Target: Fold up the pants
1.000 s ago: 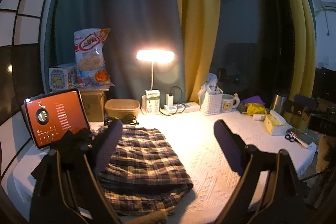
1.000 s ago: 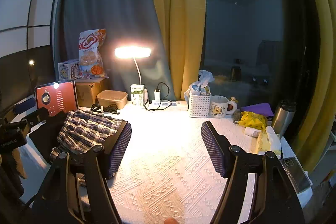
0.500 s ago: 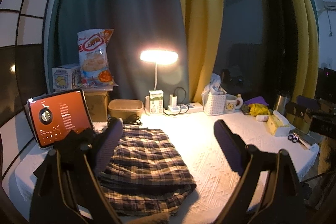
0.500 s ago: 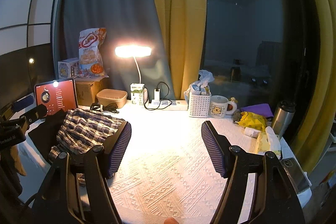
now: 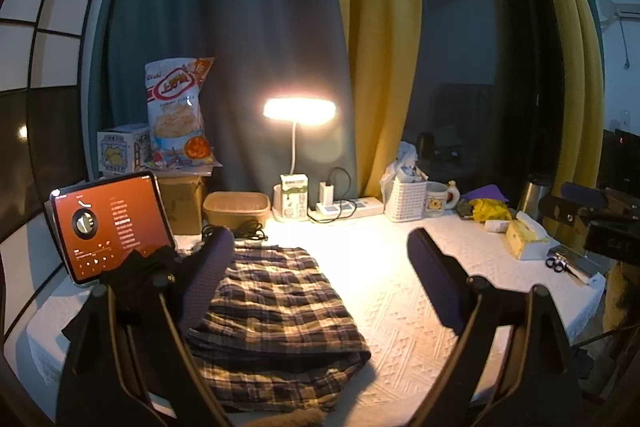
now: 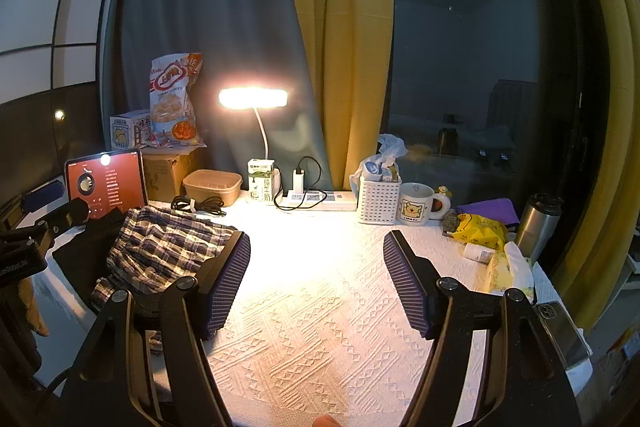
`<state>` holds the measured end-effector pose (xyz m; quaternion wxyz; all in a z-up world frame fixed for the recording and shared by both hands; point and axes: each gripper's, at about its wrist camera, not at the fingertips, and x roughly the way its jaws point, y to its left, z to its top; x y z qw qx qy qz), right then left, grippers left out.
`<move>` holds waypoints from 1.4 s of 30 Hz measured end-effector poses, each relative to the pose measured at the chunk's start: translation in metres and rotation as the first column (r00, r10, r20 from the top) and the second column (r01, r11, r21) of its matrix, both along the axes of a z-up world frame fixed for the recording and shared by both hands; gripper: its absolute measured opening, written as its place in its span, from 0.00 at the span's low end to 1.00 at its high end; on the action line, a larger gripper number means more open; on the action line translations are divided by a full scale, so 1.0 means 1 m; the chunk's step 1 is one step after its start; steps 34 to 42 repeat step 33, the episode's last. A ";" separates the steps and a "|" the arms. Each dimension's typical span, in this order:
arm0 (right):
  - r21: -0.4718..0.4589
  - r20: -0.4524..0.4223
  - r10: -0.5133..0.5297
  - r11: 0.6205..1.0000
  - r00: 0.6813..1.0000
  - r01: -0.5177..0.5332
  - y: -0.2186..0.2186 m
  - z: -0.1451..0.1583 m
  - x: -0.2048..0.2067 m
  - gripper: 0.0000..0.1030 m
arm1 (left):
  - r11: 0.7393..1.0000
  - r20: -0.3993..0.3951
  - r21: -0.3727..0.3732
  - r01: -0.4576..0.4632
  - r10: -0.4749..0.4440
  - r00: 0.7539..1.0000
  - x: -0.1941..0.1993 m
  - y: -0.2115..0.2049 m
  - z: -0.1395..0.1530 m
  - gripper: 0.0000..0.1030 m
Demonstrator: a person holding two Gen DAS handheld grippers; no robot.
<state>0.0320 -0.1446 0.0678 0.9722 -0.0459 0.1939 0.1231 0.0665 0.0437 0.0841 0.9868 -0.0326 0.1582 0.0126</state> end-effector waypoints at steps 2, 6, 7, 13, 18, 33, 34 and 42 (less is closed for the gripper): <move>0.000 0.000 0.002 1.000 1.000 -0.002 0.000 0.000 0.000 0.70 | 1.000 -0.001 -0.001 0.000 0.000 1.000 0.000 0.000 0.000 0.87; 0.000 -0.002 0.006 1.000 1.000 -0.006 -0.001 0.000 0.000 0.70 | 1.000 0.001 0.000 0.000 0.000 1.000 0.000 0.000 0.000 0.87; -0.001 -0.002 0.008 1.000 1.000 -0.008 -0.003 -0.001 0.000 0.70 | 1.000 0.000 -0.001 0.000 0.000 1.000 0.000 0.000 0.000 0.87; -0.001 -0.003 0.007 1.000 1.000 -0.007 -0.002 -0.001 0.000 0.70 | 1.000 0.000 -0.002 0.001 -0.001 1.000 0.000 0.001 0.000 0.87; 0.000 -0.007 0.014 1.000 1.000 -0.014 -0.005 -0.003 0.001 0.70 | 1.000 -0.002 -0.003 0.002 -0.002 1.000 0.000 -0.001 0.000 0.87; -0.001 -0.016 0.032 0.999 0.999 -0.032 -0.009 -0.005 0.005 0.70 | 0.999 0.021 -0.026 0.029 -0.028 0.999 -0.004 -0.005 0.003 0.87; -0.001 -0.016 0.032 0.999 0.999 -0.032 -0.009 -0.005 0.005 0.70 | 0.999 0.021 -0.026 0.029 -0.028 0.999 -0.004 -0.005 0.003 0.87; -0.001 -0.016 0.032 0.999 0.999 -0.032 -0.009 -0.005 0.005 0.70 | 0.999 0.021 -0.026 0.029 -0.028 0.999 -0.004 -0.005 0.003 0.87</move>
